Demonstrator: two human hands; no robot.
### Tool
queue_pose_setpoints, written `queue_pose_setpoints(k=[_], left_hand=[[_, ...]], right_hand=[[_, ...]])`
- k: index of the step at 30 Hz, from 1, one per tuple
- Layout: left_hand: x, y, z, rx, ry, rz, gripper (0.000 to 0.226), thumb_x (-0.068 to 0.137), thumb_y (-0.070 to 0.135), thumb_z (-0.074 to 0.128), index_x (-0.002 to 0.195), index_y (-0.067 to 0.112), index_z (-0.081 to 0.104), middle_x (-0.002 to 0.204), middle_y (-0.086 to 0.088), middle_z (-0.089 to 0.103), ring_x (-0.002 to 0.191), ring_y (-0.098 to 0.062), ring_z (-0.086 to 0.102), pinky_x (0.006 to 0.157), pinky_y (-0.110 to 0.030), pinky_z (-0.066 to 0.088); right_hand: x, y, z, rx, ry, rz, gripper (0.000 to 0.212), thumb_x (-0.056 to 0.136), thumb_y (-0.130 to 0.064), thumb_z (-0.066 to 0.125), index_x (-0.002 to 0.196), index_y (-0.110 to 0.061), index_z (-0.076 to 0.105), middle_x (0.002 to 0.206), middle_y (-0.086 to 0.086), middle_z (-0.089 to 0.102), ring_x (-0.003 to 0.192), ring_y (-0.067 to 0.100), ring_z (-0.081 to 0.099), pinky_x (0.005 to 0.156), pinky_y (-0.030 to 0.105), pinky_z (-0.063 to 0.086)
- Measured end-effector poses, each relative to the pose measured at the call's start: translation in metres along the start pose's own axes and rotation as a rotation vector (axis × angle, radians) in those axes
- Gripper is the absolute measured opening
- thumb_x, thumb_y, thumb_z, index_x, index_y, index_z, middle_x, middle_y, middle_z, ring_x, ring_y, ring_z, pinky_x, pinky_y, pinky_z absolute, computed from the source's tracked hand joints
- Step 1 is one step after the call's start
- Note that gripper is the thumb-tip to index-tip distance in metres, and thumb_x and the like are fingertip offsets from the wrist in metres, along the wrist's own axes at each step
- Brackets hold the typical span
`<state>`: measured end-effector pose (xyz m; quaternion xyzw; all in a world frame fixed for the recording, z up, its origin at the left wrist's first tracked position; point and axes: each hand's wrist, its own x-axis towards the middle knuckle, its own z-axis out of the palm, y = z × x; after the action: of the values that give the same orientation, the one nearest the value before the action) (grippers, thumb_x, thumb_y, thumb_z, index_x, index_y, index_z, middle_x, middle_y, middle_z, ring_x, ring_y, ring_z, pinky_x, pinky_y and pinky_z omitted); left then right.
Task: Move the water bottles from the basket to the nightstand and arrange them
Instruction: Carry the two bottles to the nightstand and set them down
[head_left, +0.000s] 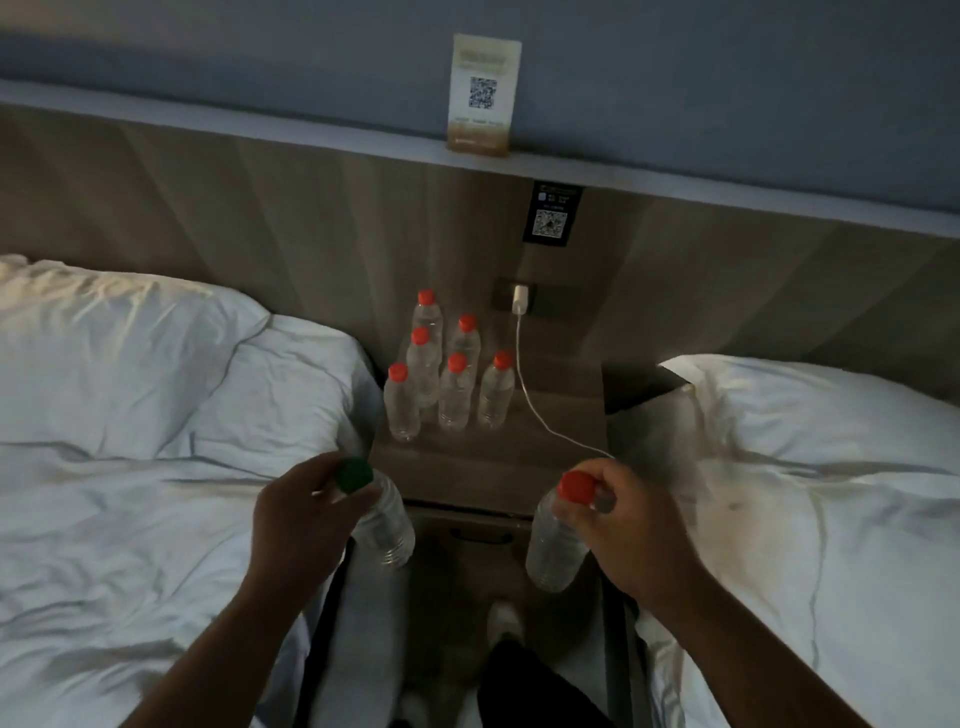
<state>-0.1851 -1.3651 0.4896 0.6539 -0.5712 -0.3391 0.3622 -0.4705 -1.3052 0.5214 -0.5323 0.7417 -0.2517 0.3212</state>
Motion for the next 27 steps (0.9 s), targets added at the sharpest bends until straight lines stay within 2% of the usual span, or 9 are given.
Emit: queue_pose_setpoints(k=[2, 5, 7, 11, 14, 19, 23, 25, 27], left_hand=[[0.013, -0.005, 0.015, 0.045, 0.042, -0.034, 0.024, 0.063, 0.036, 0.082, 0.082, 0.025, 0.073, 0.075, 0.007, 0.072, 0.075, -0.014, 0.069, 0.072, -0.039, 0.055], [0.031, -0.017, 0.037, 0.105, 0.091, -0.042, 0.019, 0.071, 0.023, 0.085, 0.084, 0.026, 0.073, 0.075, 0.006, 0.071, 0.074, -0.013, 0.068, 0.069, -0.038, 0.054], [0.043, -0.028, 0.051, 0.121, 0.122, -0.099, 0.018, 0.072, 0.025, 0.084, 0.086, 0.026, 0.073, 0.076, 0.005, 0.071, 0.076, -0.014, 0.067, 0.07, -0.036, 0.053], [0.063, -0.049, 0.078, 0.062, 0.163, -0.21, 0.028, 0.066, 0.037, 0.077, 0.089, 0.021, 0.075, 0.078, 0.002, 0.073, 0.078, -0.018, 0.069, 0.072, -0.036, 0.052], [0.076, -0.061, 0.092, 0.077, 0.161, -0.231, 0.02, 0.071, 0.026, 0.083, 0.088, 0.021, 0.074, 0.076, 0.002, 0.072, 0.077, -0.018, 0.068, 0.07, -0.034, 0.05], [0.104, -0.088, 0.109, 0.103, 0.127, -0.233, 0.021, 0.071, 0.024, 0.085, 0.082, 0.03, 0.068, 0.073, 0.004, 0.07, 0.073, -0.018, 0.067, 0.067, -0.036, 0.052], [0.121, -0.107, 0.118, 0.131, 0.095, -0.181, 0.02, 0.07, 0.02, 0.085, 0.083, 0.024, 0.071, 0.072, 0.005, 0.066, 0.071, -0.017, 0.065, 0.064, -0.033, 0.049], [0.131, -0.118, 0.12, 0.132, 0.076, -0.189, 0.02, 0.069, 0.02, 0.085, 0.085, 0.021, 0.072, 0.073, 0.006, 0.065, 0.071, -0.017, 0.065, 0.065, -0.033, 0.05], [0.139, -0.128, 0.122, 0.115, 0.053, -0.224, 0.025, 0.069, 0.024, 0.085, 0.088, 0.027, 0.07, 0.078, 0.004, 0.069, 0.076, -0.018, 0.069, 0.069, -0.037, 0.056]], right_hand=[[0.027, 0.005, 0.005, -0.053, -0.041, -0.03, 0.035, 0.077, -0.042, 0.074, 0.107, -0.031, 0.06, 0.096, -0.016, 0.063, 0.091, -0.003, 0.058, 0.077, 0.015, 0.048], [0.066, 0.009, 0.012, -0.104, -0.128, -0.079, 0.031, 0.076, -0.041, 0.075, 0.101, -0.035, 0.057, 0.094, -0.017, 0.061, 0.085, -0.006, 0.056, 0.069, 0.01, 0.044], [0.09, 0.011, 0.016, -0.106, -0.181, -0.125, 0.024, 0.078, -0.036, 0.075, 0.095, -0.035, 0.057, 0.088, -0.015, 0.062, 0.081, -0.005, 0.057, 0.067, 0.009, 0.044], [0.13, 0.014, 0.038, -0.137, -0.24, -0.162, 0.015, 0.082, -0.03, 0.072, 0.09, -0.021, 0.063, 0.081, -0.007, 0.065, 0.076, 0.007, 0.062, 0.067, 0.021, 0.051], [0.155, 0.015, 0.058, -0.123, -0.231, -0.147, 0.018, 0.077, -0.026, 0.076, 0.088, -0.016, 0.065, 0.079, -0.006, 0.063, 0.074, 0.011, 0.06, 0.064, 0.02, 0.047], [0.196, 0.016, 0.1, -0.123, -0.299, -0.12, 0.019, 0.078, -0.023, 0.076, 0.091, -0.014, 0.067, 0.076, -0.006, 0.059, 0.069, 0.007, 0.053, 0.061, 0.015, 0.041], [0.221, 0.019, 0.138, -0.124, -0.343, -0.081, 0.026, 0.08, -0.022, 0.075, 0.103, -0.013, 0.068, 0.094, 0.002, 0.068, 0.085, 0.011, 0.058, 0.078, 0.022, 0.047], [0.229, 0.019, 0.151, -0.088, -0.327, -0.048, 0.033, 0.08, -0.017, 0.076, 0.111, -0.008, 0.066, 0.098, 0.002, 0.066, 0.089, 0.01, 0.056, 0.08, 0.02, 0.043], [0.234, 0.018, 0.16, -0.067, -0.326, -0.036, 0.032, 0.08, -0.014, 0.075, 0.11, -0.005, 0.066, 0.095, 0.001, 0.063, 0.088, 0.009, 0.055, 0.076, 0.014, 0.04]])
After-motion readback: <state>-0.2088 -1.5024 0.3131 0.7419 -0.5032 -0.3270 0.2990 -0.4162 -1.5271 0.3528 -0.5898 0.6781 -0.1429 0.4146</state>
